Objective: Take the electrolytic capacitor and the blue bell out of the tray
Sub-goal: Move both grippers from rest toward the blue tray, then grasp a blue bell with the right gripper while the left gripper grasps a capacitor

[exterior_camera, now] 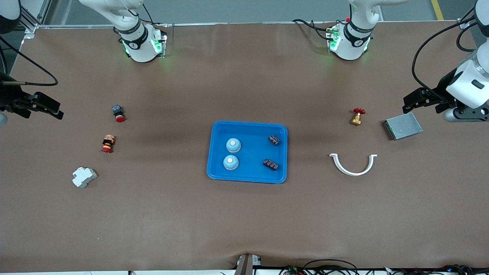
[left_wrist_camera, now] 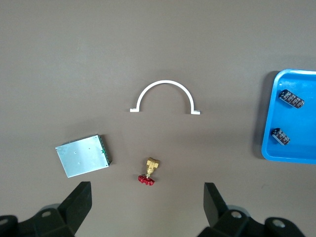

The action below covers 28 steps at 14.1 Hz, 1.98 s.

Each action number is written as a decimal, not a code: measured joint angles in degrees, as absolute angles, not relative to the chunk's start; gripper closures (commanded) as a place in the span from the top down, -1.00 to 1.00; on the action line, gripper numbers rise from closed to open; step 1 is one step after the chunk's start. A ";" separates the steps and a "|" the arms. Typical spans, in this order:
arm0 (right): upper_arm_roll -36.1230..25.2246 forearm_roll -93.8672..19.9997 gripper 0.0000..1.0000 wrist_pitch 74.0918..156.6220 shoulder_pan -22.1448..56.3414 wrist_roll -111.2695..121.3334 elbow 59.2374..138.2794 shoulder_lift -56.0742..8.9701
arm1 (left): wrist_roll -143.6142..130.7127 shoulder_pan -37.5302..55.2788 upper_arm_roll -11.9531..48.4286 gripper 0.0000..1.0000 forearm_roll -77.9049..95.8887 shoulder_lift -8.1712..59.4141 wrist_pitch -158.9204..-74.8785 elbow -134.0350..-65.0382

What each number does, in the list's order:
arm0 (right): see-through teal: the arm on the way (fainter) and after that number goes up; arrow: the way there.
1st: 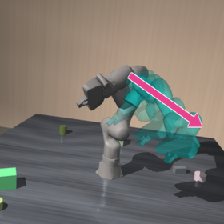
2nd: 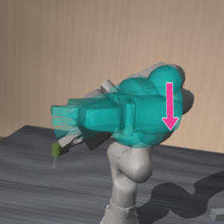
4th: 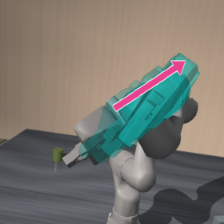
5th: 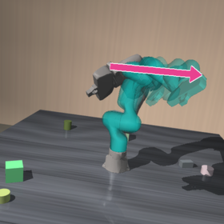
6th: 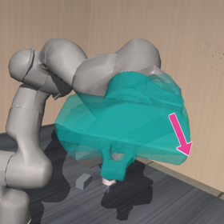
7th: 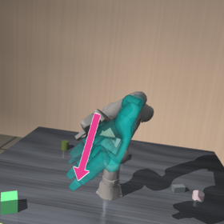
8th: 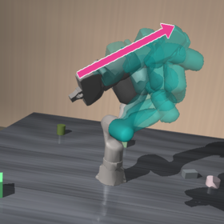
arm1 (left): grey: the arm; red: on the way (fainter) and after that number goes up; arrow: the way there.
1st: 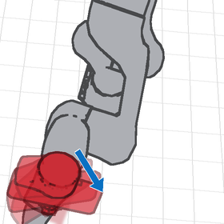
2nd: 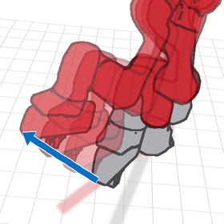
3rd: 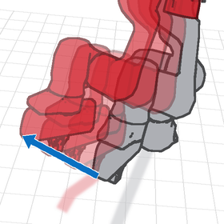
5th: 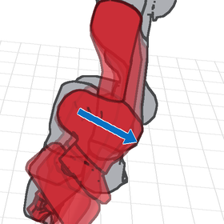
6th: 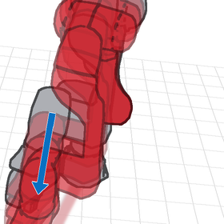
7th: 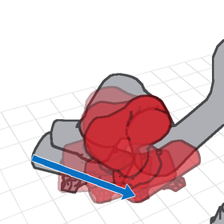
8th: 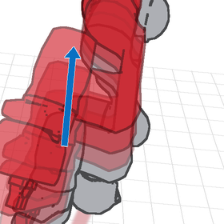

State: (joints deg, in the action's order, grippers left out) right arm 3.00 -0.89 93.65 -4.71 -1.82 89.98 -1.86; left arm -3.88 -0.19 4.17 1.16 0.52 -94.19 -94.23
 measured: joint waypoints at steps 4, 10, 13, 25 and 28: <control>3.18 -0.96 1.00 93.54 -4.69 -2.81 90.57 -1.66 | -3.96 0.49 4.37 1.00 1.16 1.95 -93.95 -94.25; 4.01 -4.71 1.00 95.48 -1.67 -7.44 94.94 -0.75 | -14.70 3.90 5.22 1.00 1.16 6.53 -94.01 -93.51; 4.18 -5.21 1.00 101.62 2.67 -13.83 99.67 -0.75 | -28.40 9.04 5.98 1.00 1.15 10.07 -94.64 -92.74; 4.46 -5.39 1.00 123.06 17.44 -35.47 113.49 -5.38 | -63.49 22.55 6.31 1.00 2.13 31.30 -112.90 -85.78; 4.47 -5.39 1.00 128.07 21.93 -41.76 113.54 -9.45 | -69.76 23.25 6.36 1.00 4.07 34.16 -117.27 -84.75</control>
